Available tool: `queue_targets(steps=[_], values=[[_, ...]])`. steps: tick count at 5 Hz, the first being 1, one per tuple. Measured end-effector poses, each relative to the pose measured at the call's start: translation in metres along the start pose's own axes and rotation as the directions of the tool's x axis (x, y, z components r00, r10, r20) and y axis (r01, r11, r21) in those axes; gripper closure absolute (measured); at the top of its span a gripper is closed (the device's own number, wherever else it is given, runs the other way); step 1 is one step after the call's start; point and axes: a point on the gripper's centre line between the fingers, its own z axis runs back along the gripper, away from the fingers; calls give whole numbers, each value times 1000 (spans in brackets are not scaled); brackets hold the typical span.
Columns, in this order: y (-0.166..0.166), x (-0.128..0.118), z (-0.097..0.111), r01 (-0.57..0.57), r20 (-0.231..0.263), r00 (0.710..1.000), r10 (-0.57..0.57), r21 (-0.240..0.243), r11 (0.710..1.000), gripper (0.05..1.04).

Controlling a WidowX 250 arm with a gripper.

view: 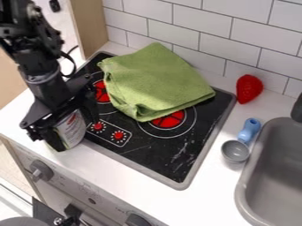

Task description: Move the can to the left side of the table

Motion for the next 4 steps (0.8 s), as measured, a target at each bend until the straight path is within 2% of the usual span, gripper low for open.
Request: queue_targets(steps=[1, 2, 3, 4], values=[[2, 12, -3, 51, -23, 998, -51, 17, 999, 85], [0, 22, -2, 93, -21, 996, -92, 64, 994, 85], [-4, 26, -1, 156, 54, 985, -164, 135, 979, 85], [-12, 22, -2, 237, 72, 965, -251, 159, 958, 85]])
